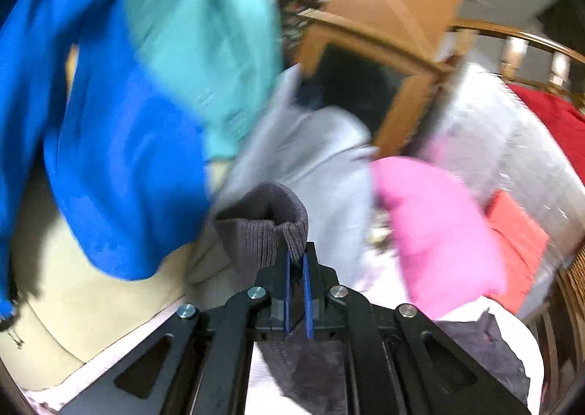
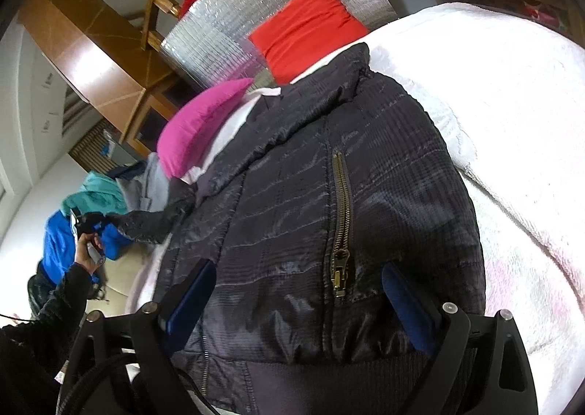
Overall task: Fold large clothes
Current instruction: 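Grasp the other sleeve's ribbed cuff with the left tool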
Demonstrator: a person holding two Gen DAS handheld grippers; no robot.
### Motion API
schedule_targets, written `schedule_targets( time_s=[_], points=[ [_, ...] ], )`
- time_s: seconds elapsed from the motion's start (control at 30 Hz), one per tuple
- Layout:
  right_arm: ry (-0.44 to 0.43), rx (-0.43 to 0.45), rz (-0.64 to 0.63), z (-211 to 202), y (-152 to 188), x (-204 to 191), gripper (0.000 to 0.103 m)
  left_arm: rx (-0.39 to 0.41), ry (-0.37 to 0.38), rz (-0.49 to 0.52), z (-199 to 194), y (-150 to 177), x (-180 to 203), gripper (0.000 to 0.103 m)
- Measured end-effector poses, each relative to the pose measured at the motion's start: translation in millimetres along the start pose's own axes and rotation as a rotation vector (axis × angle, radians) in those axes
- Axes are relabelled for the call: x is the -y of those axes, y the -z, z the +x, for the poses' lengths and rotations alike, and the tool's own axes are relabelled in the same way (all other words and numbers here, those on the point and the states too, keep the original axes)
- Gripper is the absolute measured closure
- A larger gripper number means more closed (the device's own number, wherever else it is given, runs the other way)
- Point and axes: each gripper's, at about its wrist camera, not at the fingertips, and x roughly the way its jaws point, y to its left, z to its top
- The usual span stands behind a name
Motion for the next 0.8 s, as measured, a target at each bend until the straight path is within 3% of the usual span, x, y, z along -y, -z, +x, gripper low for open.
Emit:
schedule_targets(
  time_s=[0.23, 0.43, 0.57, 0.8],
  points=[
    [-0.091, 0.062, 0.045, -19, 1, 5, 0.009, 0.069, 0.158, 0.199, -78, -3, 132, 0.097],
    [-0.151, 0.102, 0.052, -31, 1, 8, 0.009, 0.068, 0.300, 0.342, -112, 38, 259, 0.097],
    [-0.194, 0.126, 0.081, -37, 1, 14, 0.009, 0.016, 0.348, 0.389, -99, 74, 322, 0.097],
    [-0.235, 0.143, 0.102, -42, 0, 17, 0.009, -0.125, 0.394, 0.484, -68, 170, 415, 0.097]
  ],
)
